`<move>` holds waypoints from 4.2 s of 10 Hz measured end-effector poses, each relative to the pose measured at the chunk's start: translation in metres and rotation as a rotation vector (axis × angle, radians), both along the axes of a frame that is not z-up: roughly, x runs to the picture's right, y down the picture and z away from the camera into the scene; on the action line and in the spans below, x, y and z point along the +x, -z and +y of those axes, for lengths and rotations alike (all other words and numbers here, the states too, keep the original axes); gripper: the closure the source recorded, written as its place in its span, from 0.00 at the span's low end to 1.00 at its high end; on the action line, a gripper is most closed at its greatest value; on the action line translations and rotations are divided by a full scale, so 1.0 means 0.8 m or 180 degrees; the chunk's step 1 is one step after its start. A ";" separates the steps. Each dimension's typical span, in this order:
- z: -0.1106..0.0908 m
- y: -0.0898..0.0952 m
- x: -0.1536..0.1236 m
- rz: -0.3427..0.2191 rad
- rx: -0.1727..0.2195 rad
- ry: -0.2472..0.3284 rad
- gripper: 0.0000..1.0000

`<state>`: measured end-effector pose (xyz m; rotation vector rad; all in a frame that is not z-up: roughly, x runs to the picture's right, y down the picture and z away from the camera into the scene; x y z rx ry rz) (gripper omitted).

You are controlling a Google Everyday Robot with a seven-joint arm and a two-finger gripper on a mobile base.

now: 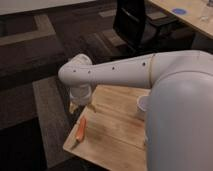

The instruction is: Drag the pepper across the table

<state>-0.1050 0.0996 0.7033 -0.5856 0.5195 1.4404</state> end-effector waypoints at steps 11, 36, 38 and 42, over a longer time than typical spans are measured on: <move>0.001 -0.001 0.000 0.0001 -0.0004 0.0001 0.35; 0.137 -0.047 -0.067 -0.0688 -0.0179 0.0036 0.35; 0.135 -0.048 -0.083 -0.0777 -0.0228 0.0108 0.35; 0.116 -0.045 -0.106 -0.0890 -0.0232 0.0355 0.35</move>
